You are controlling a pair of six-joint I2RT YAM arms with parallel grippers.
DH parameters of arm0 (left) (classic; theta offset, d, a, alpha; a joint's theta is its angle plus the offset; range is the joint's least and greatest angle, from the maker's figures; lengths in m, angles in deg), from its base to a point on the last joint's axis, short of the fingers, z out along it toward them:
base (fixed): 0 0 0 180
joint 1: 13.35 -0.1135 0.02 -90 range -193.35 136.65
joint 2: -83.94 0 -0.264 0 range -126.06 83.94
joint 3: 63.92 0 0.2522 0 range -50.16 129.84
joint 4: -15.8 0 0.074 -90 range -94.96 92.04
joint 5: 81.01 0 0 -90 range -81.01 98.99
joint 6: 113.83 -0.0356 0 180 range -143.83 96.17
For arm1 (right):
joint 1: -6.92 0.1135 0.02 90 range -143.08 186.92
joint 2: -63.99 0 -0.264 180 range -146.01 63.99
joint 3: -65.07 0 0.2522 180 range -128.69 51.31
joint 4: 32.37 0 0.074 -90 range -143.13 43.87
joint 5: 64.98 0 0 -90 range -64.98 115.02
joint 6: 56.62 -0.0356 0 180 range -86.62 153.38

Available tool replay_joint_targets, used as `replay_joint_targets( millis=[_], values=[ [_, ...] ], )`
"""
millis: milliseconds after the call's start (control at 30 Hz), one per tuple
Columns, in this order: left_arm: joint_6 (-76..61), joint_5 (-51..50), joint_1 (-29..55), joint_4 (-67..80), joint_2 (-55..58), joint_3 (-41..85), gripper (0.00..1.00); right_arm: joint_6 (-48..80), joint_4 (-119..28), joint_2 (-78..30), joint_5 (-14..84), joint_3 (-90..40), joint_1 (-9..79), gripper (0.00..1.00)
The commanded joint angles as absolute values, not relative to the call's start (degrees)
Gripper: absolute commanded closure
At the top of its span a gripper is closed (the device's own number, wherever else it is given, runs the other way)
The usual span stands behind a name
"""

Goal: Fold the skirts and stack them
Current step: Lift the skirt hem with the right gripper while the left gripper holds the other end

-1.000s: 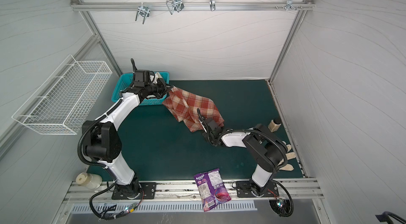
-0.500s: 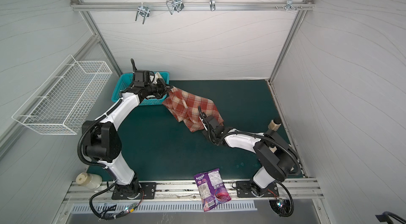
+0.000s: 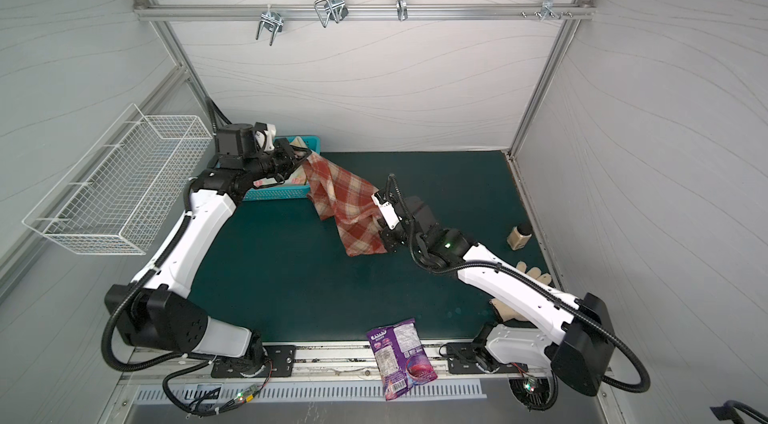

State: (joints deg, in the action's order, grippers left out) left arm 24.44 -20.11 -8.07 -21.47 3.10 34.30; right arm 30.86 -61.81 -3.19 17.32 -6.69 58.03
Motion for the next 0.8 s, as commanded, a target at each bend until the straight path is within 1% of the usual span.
replay_joint_targets(
  millis=[0, 267, 433, 533, 667, 767],
  values=[
    [21.76, -17.64, -8.52, -23.14, 8.4, 35.0, 1.0, 29.37, -67.11, 0.39, 21.0, -10.4, 58.84, 1.0],
    [19.82, -13.7, -8.51, -28.66, 17.69, 40.11, 1.0, 26.8, -71.37, 4.3, 28.35, -18.12, 60.62, 1.0],
    [19.99, -13.54, -8.37, -27.2, 19.43, 42.96, 1.0, 26.29, -70.55, 8.01, 28.38, -18.97, 60.63, 1.0],
    [19.73, -13.43, -8.34, -26.36, 17.69, 44.52, 1.0, 26.61, -71.53, 7.95, 26.41, -20.02, 59.84, 1.0],
    [20.19, -17.02, -7.85, -23.96, 11.17, 46.24, 1.0, 24.23, -71.88, 5.37, 29.59, -20.23, 55.16, 1.0],
    [18.6, -17.23, -5.74, -22.75, 5.01, 47.44, 1.0, 20.47, -70.53, 3.15, 31.84, -18.48, 49.97, 1.0]
  ],
)
